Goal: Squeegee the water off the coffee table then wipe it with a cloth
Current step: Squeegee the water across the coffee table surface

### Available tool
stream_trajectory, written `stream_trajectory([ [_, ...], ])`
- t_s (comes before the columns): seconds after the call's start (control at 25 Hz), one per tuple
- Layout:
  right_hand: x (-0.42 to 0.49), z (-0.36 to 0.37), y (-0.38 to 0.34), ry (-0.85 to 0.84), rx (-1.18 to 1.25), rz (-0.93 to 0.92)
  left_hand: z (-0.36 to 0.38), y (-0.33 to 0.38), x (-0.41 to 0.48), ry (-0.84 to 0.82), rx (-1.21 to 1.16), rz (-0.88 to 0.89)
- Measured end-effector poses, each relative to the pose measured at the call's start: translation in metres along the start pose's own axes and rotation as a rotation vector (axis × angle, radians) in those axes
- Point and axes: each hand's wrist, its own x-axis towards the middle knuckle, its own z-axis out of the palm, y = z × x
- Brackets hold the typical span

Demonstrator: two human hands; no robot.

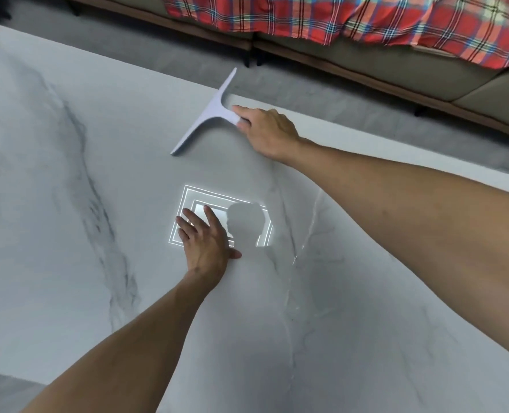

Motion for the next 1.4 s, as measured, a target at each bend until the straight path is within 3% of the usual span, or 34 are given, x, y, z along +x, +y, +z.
stream_trajectory([
  [0.28,-0.082,-0.001,0.084,0.075,-0.102,0.087,0.0,0.0,0.0,-0.022,0.017,0.0],
  [0.48,-0.212,0.006,0.152,0.08,-0.142,0.296,-0.009,0.006,-0.004,-0.07,0.008,-0.019],
  [0.64,-0.29,-0.007,0.164,0.016,-0.132,0.453,-0.021,0.009,-0.009,-0.128,-0.027,-0.045],
  [0.8,-0.251,-0.033,0.162,0.115,-0.054,0.472,-0.017,0.027,-0.018,-0.009,-0.098,0.126],
  [0.88,-0.204,-0.044,0.159,0.154,0.036,0.488,-0.007,0.049,-0.026,-0.068,-0.095,0.214],
  [1.08,-0.145,-0.035,0.171,0.145,0.17,0.539,0.012,0.078,-0.026,-0.197,-0.033,0.217],
  [1.4,-0.316,0.021,0.188,0.095,0.089,0.585,-0.003,0.1,-0.018,-0.317,0.087,0.149],
])
